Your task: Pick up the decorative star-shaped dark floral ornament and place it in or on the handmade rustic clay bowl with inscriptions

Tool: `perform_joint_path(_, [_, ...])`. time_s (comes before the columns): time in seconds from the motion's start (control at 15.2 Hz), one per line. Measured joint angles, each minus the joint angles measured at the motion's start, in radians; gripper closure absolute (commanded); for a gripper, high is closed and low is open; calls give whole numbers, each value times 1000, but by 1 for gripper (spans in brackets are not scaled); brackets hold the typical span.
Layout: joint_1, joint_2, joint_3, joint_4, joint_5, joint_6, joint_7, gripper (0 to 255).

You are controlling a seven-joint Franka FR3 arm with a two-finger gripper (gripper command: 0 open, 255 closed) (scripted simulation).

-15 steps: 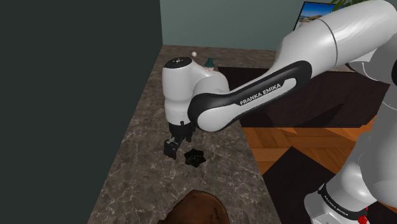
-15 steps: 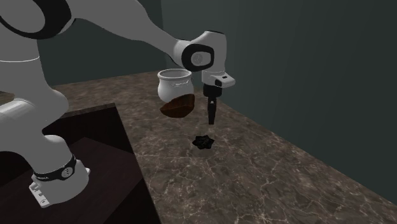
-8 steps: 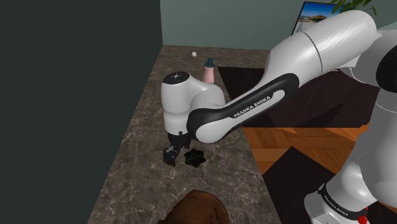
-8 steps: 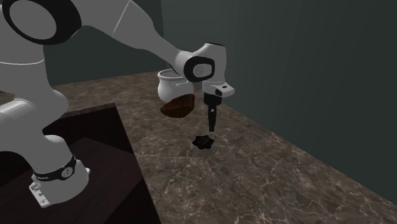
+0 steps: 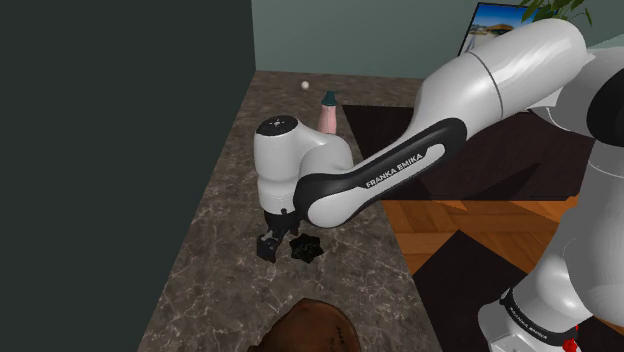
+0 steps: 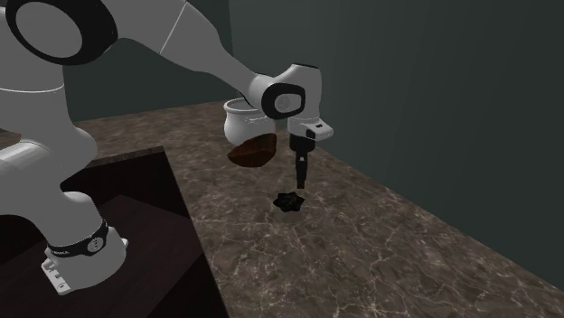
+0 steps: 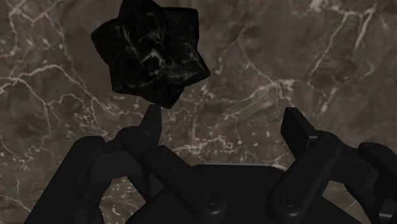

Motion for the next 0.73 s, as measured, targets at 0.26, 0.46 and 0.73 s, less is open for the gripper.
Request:
perform_joint_path(0.26, [0,0,0,0,0,0,0,255])
perform_joint_path(0.46, [0,0,0,0,0,0,0,255])
perform_joint_path(0.73, [0,0,0,0,0,0,0,0])
